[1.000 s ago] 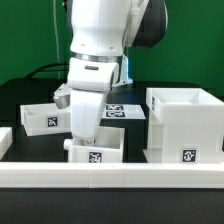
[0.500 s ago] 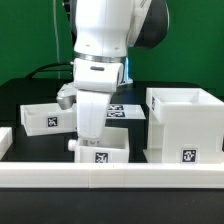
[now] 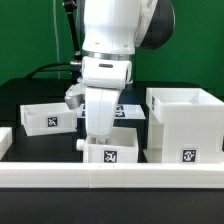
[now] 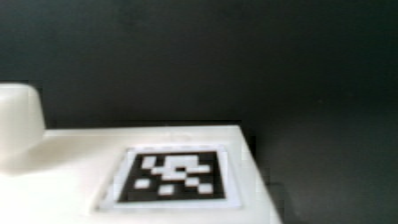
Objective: Assemble drawer
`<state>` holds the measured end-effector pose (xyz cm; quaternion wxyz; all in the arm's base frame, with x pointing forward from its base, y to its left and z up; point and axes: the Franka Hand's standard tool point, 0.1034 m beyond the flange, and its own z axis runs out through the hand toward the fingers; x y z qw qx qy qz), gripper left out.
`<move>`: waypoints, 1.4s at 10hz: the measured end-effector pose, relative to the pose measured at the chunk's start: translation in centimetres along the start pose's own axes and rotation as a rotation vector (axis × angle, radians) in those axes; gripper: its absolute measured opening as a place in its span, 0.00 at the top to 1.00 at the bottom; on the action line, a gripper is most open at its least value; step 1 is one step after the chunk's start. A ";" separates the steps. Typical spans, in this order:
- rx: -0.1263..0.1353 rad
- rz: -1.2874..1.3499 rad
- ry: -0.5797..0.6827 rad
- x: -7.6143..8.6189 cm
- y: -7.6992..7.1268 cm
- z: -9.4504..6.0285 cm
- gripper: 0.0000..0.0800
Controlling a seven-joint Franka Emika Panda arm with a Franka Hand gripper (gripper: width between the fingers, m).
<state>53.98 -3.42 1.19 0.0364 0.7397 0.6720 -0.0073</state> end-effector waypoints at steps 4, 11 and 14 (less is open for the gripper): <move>-0.014 -0.041 0.004 1.5 0.0 0.1 0.95; -0.015 -0.051 -0.001 2.1 -0.1 0.3 0.95; 0.013 -0.017 -0.011 2.0 -0.1 0.2 0.95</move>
Offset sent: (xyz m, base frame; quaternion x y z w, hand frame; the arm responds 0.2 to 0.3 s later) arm 0.0078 0.0161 -0.0023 0.0113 -0.0145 -0.0520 0.9985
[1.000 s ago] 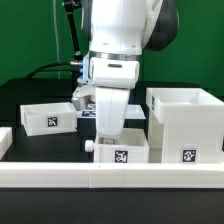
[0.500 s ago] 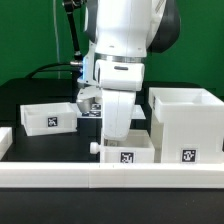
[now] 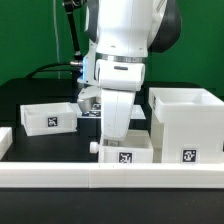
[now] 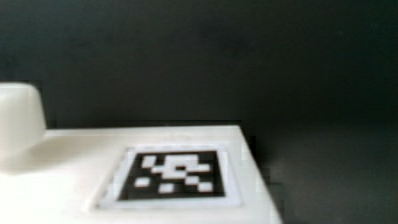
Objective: Assemble drawer
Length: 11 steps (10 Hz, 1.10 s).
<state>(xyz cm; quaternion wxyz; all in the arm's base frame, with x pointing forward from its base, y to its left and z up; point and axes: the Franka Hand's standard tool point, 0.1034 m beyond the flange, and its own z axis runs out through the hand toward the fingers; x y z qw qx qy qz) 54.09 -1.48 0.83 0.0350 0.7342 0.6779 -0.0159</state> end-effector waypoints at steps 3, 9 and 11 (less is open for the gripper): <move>-0.007 0.003 0.002 -0.3 -0.1 -0.1 0.95; 0.003 -0.003 0.002 0.4 0.3 -0.6 0.95; 0.014 -0.010 0.001 0.8 0.7 -0.7 0.95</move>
Offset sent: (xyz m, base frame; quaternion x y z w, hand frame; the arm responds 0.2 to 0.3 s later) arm -0.0025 -0.0010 0.0134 -0.0005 0.0019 -0.0387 0.9992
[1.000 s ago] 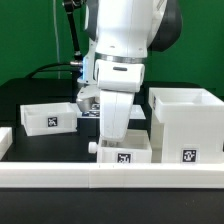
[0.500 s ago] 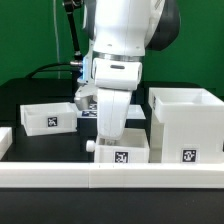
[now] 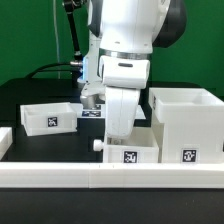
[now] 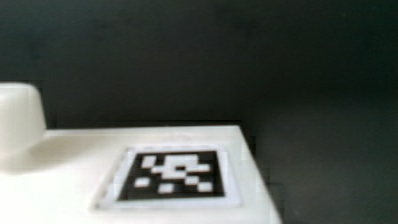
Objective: Assemble drawer
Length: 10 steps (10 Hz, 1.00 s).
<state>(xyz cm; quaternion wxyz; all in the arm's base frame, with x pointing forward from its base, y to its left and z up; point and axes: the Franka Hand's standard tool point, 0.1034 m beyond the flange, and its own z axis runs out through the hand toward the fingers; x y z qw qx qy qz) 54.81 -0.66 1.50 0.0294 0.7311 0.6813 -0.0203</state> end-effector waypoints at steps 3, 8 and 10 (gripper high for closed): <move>0.006 0.002 -0.001 -0.1 -0.1 0.2 0.95; -0.016 -0.040 -0.010 0.2 -0.3 0.4 0.95; -0.016 -0.040 -0.010 0.2 -0.3 0.4 0.95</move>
Offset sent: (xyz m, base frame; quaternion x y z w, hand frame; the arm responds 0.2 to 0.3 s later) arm 0.0000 0.0000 0.0000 0.0000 0.0000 0.0000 1.0000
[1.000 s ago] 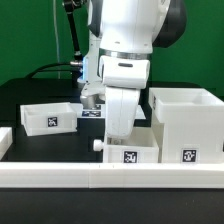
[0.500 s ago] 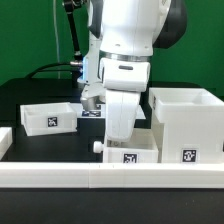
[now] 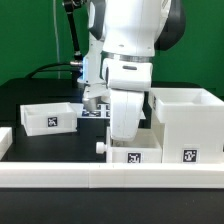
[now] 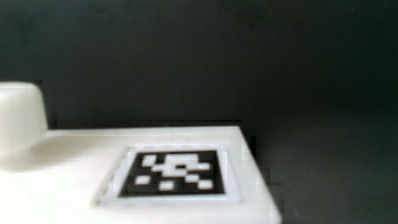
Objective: Assemble drawer
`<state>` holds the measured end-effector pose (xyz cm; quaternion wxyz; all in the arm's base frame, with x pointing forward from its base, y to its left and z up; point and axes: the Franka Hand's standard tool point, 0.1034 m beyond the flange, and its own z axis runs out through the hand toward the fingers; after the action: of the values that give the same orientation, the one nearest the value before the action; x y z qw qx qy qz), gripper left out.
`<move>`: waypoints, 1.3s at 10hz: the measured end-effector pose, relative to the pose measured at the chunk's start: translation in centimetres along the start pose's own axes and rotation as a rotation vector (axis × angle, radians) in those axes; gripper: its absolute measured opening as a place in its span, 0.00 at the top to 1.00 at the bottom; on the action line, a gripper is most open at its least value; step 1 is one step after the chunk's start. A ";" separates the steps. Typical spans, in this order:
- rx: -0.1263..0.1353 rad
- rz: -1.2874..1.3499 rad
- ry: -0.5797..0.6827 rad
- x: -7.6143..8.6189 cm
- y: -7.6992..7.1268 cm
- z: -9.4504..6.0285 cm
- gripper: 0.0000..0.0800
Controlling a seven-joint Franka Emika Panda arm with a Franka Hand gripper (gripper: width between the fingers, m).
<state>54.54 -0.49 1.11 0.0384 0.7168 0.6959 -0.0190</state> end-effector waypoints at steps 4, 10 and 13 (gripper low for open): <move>0.000 -0.016 -0.004 0.2 -0.1 0.0 0.95; 0.000 -0.031 -0.005 0.0 -0.1 0.1 0.95; -0.001 -0.108 -0.010 0.1 -0.2 0.2 0.95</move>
Offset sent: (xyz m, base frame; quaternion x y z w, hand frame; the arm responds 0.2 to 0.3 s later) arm -0.0040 0.0040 -0.0017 0.0157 -0.0258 -0.0620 0.9976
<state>54.32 -0.45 0.90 0.0414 0.6780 0.7335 -0.0243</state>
